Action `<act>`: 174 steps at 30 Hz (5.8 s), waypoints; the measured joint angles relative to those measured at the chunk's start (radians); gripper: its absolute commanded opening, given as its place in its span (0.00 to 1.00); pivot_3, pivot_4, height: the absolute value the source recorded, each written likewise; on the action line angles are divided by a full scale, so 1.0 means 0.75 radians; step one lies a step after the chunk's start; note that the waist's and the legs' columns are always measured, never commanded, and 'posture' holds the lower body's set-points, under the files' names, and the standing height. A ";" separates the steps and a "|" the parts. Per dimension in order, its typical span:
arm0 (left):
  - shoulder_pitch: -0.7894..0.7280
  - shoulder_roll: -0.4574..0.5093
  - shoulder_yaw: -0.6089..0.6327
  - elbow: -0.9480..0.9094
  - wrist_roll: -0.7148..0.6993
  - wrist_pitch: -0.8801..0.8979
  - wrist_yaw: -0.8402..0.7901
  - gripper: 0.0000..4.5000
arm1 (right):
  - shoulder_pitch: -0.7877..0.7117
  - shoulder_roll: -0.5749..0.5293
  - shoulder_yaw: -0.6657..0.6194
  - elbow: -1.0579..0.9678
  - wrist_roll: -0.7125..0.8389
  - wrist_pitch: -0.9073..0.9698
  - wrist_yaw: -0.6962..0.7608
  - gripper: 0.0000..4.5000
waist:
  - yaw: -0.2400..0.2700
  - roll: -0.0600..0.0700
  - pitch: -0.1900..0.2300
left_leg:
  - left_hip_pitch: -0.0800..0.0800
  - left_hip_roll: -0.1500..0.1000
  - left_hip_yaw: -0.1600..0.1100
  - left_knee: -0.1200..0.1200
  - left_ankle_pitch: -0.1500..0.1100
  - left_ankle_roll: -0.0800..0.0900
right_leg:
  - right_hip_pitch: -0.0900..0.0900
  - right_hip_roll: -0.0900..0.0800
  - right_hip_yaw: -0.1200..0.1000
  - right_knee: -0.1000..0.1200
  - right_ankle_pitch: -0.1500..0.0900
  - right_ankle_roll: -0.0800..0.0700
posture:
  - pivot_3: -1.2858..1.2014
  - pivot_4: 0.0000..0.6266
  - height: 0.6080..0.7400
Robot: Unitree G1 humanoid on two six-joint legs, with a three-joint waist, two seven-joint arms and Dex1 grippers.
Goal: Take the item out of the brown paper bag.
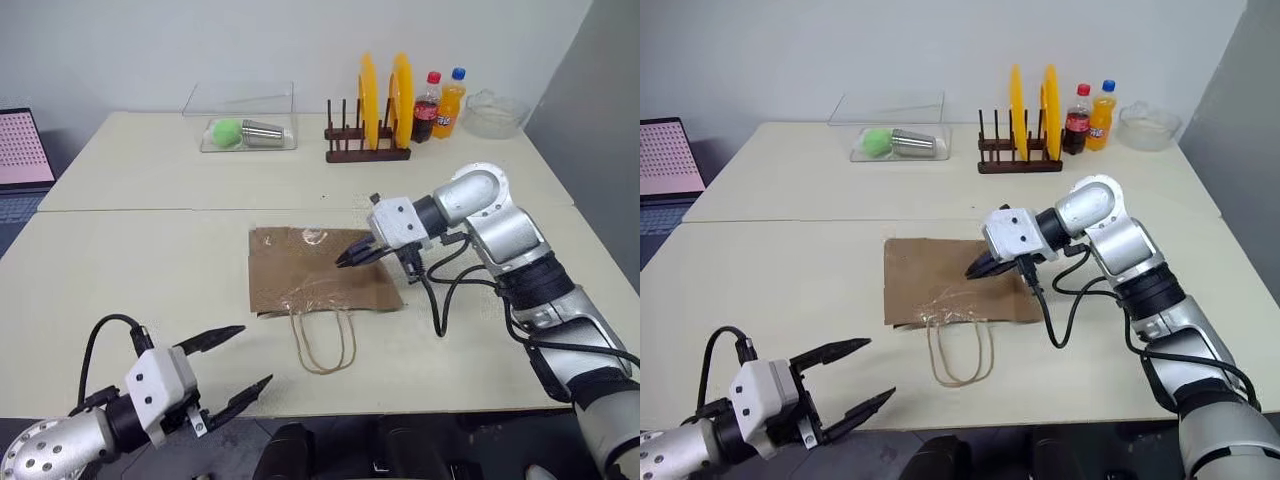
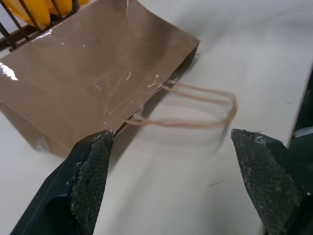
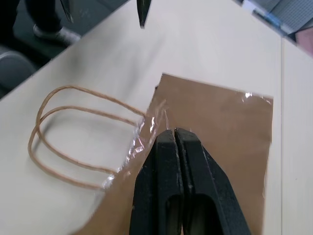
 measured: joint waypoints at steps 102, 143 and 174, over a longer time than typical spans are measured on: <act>-1.910 -0.297 -0.600 1.195 0.255 0.268 0.195 0.00 | 0.716 -0.148 0.372 -0.535 -0.517 0.221 -0.757 0.01 | 0.015 -0.002 -0.001 | 0.000 -0.003 -0.007 0.004 0.001 -0.001 | 0.012 0.001 -0.005 -0.014 0.004 0.011 | 0.52 0.24 1.00; -1.816 -0.321 -0.550 0.999 0.064 0.395 0.055 0.00 | 0.270 0.000 0.214 -0.533 -0.199 0.712 -0.963 0.58 | 0.013 -0.002 -0.001 | -0.004 -0.004 -0.006 0.005 0.004 -0.006 | 0.008 0.000 -0.003 -0.014 0.008 0.005 | 0.52 0.24 1.00; -1.804 -0.318 -0.552 1.027 0.102 0.292 0.052 0.00 | 0.025 0.137 0.356 -0.047 -0.735 0.381 -0.802 0.68 | 0.008 -0.002 -0.001 | -0.007 -0.004 -0.005 0.005 0.004 -0.006 | 0.001 0.000 -0.001 -0.008 0.009 0.004 | 0.52 0.24 1.00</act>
